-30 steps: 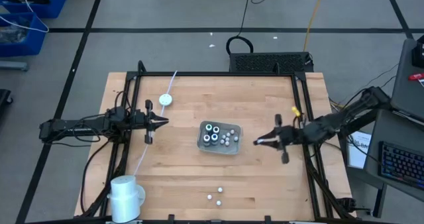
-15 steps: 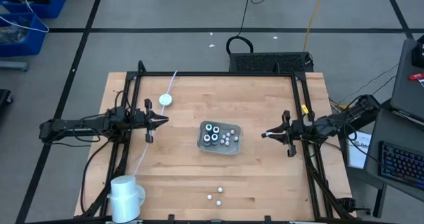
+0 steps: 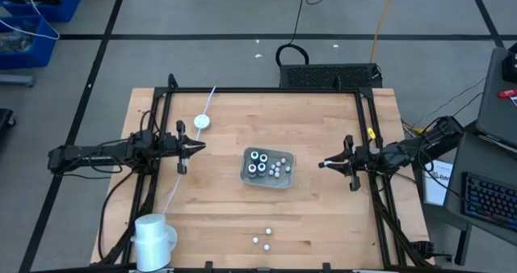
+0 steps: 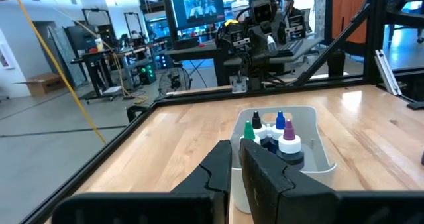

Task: Pick & Place food coloring
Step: Put the small green food coloring bottle into the gray container

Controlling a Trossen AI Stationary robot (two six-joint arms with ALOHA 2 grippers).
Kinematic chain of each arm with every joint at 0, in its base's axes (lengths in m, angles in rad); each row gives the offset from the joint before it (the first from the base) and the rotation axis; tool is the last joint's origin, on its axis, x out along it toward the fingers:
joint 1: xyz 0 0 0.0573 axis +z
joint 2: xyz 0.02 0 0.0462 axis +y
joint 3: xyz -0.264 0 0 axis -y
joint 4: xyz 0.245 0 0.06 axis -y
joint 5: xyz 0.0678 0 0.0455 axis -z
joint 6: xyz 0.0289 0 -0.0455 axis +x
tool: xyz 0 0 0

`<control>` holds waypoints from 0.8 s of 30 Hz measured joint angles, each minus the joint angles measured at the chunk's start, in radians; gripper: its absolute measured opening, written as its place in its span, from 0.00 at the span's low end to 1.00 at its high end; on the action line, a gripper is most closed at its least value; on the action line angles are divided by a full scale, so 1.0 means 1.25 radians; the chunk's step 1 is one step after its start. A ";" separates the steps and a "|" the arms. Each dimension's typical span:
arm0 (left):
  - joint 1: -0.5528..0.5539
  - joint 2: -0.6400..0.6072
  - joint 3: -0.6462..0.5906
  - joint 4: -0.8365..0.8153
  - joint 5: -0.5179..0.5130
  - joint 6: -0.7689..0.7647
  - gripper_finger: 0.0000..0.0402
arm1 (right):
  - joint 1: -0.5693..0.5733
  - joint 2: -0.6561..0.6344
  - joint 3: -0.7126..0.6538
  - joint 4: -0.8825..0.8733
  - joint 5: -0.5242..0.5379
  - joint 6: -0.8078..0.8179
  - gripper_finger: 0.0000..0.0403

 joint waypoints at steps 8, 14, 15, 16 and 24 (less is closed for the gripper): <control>0.000 0.000 0.000 0.011 0.000 0.008 0.10 | 0.000 0.001 0.000 0.000 0.000 -0.005 0.13; 0.000 0.000 0.000 0.011 0.000 0.004 0.10 | 0.000 0.001 0.000 -0.001 0.001 -0.005 0.13; 0.000 0.000 0.000 0.011 0.000 0.004 0.10 | 0.000 0.001 0.000 -0.001 0.001 -0.005 0.13; 0.000 0.000 0.000 0.011 0.000 0.004 0.10 | 0.000 0.001 0.000 -0.001 0.001 -0.005 0.13; 0.000 0.000 0.000 0.010 0.000 0.017 0.10 | 0.000 0.001 0.000 -0.008 0.000 -0.006 0.13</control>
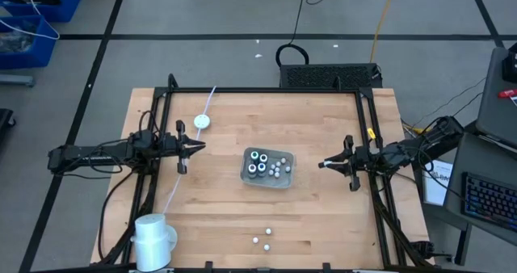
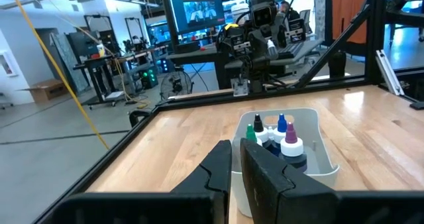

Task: Pick & Place food coloring
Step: Put the small green food coloring bottle into the gray container

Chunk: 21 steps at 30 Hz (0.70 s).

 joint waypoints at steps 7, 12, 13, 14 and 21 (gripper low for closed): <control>0.000 0.000 0.000 0.000 0.000 0.003 0.10 | 0.000 0.017 0.000 0.076 0.029 0.001 0.13; 0.000 0.000 0.000 0.006 0.000 0.003 0.10 | 0.000 0.103 0.049 0.157 0.019 -0.037 0.13; 0.000 0.000 0.000 0.007 0.000 0.003 0.10 | 0.000 0.133 0.068 0.155 0.023 -0.041 0.13; 0.000 0.000 0.000 0.007 0.000 0.003 0.10 | -0.001 0.165 0.086 0.154 0.024 -0.044 0.13; 0.000 0.000 0.000 0.011 -0.001 0.004 0.10 | -0.040 0.441 0.236 0.149 0.021 -0.045 0.13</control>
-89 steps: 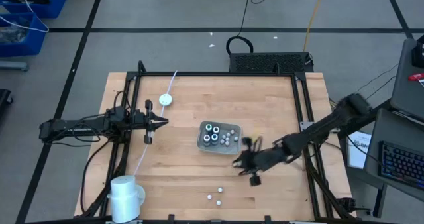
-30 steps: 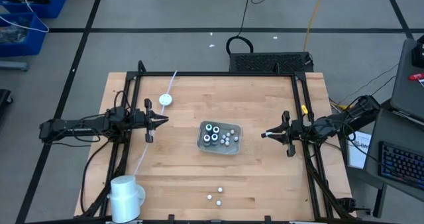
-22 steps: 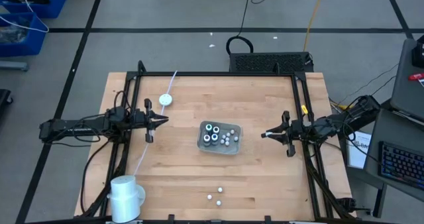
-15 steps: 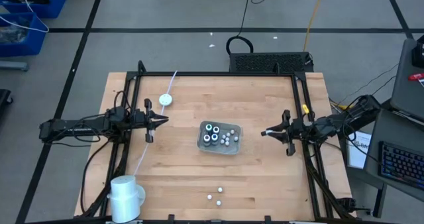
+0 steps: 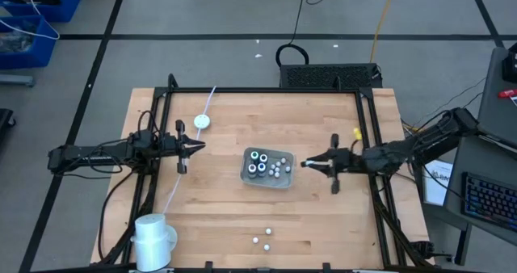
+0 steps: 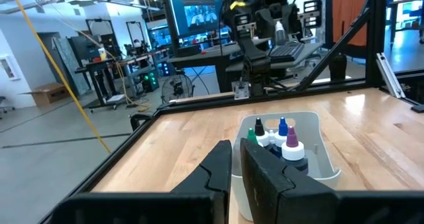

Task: Pick & Place food coloring
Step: Put the small green food coloring bottle into the gray container

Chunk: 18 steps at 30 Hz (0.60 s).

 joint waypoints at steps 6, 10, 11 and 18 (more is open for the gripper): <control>0.000 0.000 0.000 0.000 0.000 0.000 0.10 | -0.033 0.220 0.170 -0.053 -0.024 -0.005 0.13; 0.000 0.000 0.000 0.000 0.000 0.000 0.10 | -0.051 0.350 0.299 -0.137 -0.025 -0.006 0.13; 0.000 0.000 0.000 0.000 0.000 0.000 0.10 | -0.058 0.381 0.330 -0.160 -0.024 -0.006 0.13; 0.000 0.000 0.000 0.000 0.000 0.000 0.10 | -0.103 0.543 0.444 -0.202 -0.023 0.023 0.13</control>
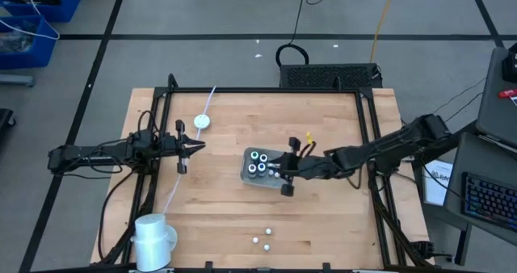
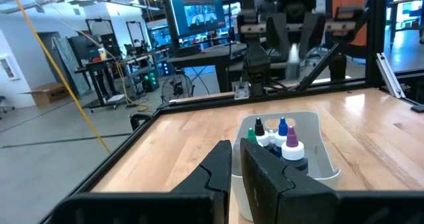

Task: Pick & Place food coloring
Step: Put the small green food coloring bottle into the gray container

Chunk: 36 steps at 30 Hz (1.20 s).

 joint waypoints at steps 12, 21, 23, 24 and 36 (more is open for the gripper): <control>0.000 0.000 0.000 -0.005 0.000 0.000 0.10 | -0.028 0.029 -0.004 -0.082 0.086 0.073 0.13; 0.000 0.000 0.000 -0.005 0.001 0.000 0.10 | -0.040 0.037 -0.062 -0.058 0.127 0.132 0.13; 0.000 0.000 0.000 -0.005 0.001 0.000 0.10 | -0.045 0.038 -0.090 -0.020 0.126 0.142 0.13; 0.000 0.000 0.000 -0.004 0.001 0.000 0.10 | -0.048 0.038 -0.104 0.004 0.124 0.148 0.13; 0.000 0.000 0.000 -0.003 0.000 0.002 0.10 | -0.082 0.066 -0.172 0.117 0.041 0.183 0.13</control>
